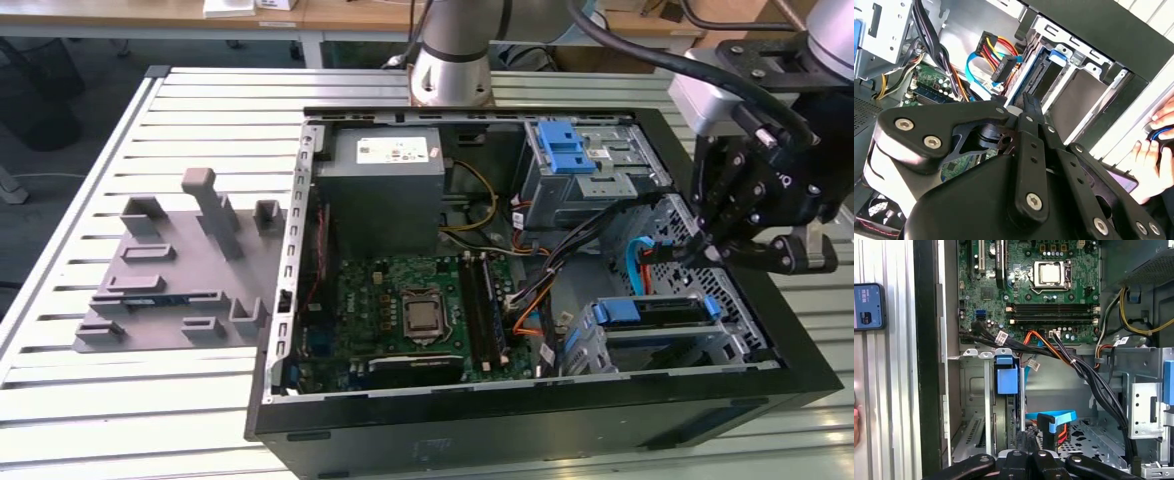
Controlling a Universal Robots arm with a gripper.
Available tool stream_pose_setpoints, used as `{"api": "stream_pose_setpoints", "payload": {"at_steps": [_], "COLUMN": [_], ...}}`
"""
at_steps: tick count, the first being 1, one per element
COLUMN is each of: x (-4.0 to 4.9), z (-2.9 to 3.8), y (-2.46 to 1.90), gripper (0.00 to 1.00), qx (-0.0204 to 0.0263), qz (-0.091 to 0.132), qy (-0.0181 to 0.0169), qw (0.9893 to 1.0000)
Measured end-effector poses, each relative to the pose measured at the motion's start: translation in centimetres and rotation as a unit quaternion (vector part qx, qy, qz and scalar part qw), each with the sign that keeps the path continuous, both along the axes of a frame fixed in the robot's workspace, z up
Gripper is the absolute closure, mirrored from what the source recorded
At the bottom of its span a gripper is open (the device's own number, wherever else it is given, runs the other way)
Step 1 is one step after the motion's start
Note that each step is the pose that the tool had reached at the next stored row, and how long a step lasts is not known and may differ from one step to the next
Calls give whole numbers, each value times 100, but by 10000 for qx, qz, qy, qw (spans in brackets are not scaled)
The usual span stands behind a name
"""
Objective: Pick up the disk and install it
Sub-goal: 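Insert the first disk wire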
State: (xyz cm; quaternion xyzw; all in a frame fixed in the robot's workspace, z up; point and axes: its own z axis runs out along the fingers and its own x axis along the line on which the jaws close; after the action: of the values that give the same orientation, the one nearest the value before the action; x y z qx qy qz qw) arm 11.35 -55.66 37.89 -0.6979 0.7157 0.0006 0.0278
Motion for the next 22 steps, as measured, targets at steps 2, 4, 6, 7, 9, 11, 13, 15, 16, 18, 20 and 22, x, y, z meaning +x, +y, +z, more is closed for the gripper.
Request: {"api": "stream_pose_setpoints", "payload": {"at_steps": [2, 4, 6, 7, 9, 11, 13, 15, 16, 18, 20, 22], "x": [-1, -1, -1, -1, -1, 0, -1, -1, -1, 0, 2, 7], "z": [-1, -1, -6, -9, -18, -22, -26, -32, -38, -48, -57, -72], "y": [0, 0, 0, 0, 1, 21, 71, 136, 173, 245, 318, 387], "gripper": [89, 89, 89, 89, 89, 89, 89, 89, 89, 89, 89, 89], "qx": [0, -1, 0, -1, -2, -6, -24, -59, -104, -211, -336, -411], "qz": [-1, -1, -1, -1, -1, 0, 0, 0, 1, 3, 6, 7], "qy": [-25, -65, -119, -148, -195, -200, -201, -201, -201, -201, -200, -200], "qw": [10000, 10000, 9999, 9999, 9998, 9998, 9998, 9998, 9997, 9996, 9992, 9990]}}
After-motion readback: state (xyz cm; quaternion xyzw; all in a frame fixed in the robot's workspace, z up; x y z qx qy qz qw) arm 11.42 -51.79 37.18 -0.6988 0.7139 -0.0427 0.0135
